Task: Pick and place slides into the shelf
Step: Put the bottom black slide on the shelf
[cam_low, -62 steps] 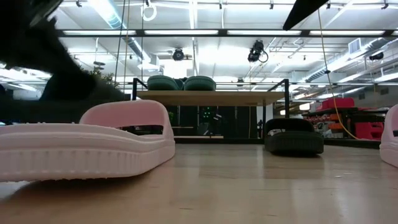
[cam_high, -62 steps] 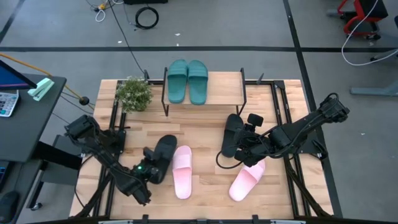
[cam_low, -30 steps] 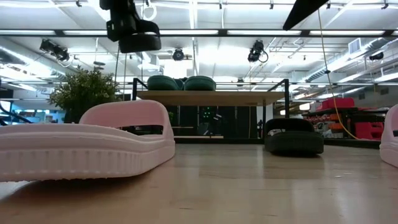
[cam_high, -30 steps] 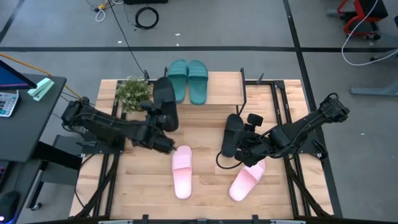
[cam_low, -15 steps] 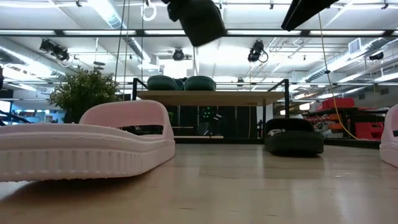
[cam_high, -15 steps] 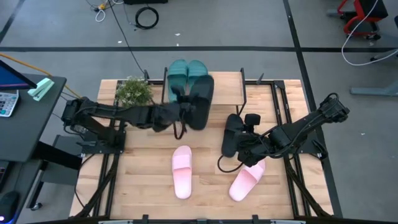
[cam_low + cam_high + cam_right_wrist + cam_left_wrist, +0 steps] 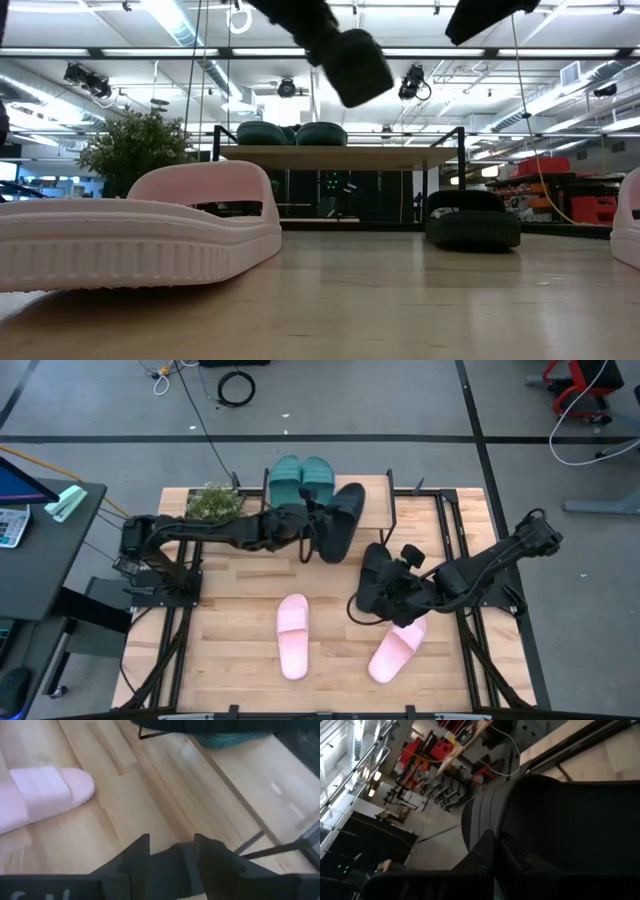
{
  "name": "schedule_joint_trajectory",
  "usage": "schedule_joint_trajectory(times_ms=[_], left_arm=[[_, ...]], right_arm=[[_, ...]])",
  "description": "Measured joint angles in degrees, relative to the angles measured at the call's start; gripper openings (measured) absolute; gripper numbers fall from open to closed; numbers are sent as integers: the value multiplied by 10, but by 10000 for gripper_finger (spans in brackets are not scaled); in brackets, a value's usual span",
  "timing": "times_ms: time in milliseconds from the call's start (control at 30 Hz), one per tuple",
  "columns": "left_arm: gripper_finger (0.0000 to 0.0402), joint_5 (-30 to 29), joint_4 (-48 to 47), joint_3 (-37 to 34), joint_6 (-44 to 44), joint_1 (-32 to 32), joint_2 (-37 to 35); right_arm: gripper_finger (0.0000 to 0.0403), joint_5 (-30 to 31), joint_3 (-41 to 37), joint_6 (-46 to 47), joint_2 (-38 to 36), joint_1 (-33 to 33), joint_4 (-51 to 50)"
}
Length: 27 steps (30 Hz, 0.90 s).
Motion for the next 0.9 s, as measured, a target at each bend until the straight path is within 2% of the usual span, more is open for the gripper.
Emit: schedule_joint_trajectory(times_ms=[133,300,433,667,900], left_arm=[[11,1,-11,91,3,8,60],[11,-5,-110,236,-19,38,143],[11,-5,-168,309,-55,63,202],[11,5,-149,334,-47,97,261],[11,2,-163,333,-92,138,274]], right_arm=[[160,12,16,-14,-28,-5,3],[160,29,32,-11,-73,-3,7],[160,28,29,-12,-105,-3,4],[160,28,28,-26,-132,-3,1],[160,27,28,-32,-132,-3,-3]])
